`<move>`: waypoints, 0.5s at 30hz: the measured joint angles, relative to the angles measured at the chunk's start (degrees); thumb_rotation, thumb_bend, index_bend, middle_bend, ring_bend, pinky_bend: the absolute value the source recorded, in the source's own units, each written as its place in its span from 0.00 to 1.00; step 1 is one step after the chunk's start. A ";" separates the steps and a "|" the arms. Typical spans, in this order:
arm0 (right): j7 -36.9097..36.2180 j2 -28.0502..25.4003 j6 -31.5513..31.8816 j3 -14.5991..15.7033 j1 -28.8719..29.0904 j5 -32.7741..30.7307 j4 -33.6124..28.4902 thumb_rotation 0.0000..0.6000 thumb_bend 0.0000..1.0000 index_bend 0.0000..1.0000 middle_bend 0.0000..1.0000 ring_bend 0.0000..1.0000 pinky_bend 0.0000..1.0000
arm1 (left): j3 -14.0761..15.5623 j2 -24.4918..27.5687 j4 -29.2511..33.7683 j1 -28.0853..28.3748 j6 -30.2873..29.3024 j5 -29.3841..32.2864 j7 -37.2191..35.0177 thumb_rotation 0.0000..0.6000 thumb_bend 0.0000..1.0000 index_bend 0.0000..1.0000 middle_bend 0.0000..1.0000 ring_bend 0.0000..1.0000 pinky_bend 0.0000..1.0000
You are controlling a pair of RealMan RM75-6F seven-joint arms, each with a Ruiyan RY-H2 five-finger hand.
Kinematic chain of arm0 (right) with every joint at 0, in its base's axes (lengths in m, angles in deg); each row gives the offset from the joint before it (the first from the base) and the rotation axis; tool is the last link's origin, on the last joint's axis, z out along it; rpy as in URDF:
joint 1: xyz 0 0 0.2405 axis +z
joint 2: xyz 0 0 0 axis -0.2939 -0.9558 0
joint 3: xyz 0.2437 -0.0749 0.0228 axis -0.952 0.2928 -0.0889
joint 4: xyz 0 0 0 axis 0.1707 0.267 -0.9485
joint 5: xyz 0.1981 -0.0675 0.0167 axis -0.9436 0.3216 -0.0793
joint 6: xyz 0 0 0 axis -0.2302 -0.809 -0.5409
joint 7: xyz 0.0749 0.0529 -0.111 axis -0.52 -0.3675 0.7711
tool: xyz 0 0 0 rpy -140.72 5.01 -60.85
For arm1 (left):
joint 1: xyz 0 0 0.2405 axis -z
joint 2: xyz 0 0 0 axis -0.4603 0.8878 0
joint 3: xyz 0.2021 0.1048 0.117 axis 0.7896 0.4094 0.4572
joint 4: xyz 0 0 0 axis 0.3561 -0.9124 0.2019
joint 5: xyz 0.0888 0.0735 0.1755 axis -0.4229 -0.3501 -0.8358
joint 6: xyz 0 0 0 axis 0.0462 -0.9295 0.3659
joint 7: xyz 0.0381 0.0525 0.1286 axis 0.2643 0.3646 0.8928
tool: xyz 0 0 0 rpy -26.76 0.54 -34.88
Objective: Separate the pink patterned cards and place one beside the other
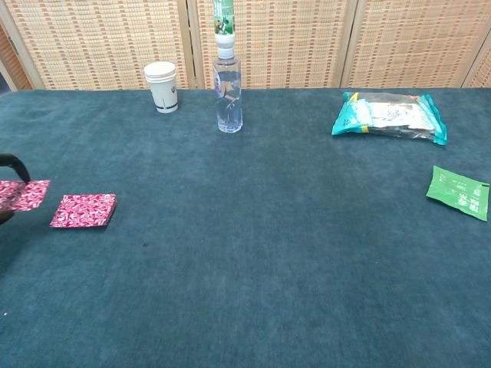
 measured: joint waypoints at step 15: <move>0.43 0.08 -0.38 0.05 0.12 -0.19 -0.09 1.00 0.70 1.00 0.93 0.88 0.98 | 0.21 -0.99 -11.47 -1.56 7.35 0.78 -6.20 1.00 0.36 0.20 1.00 1.00 1.00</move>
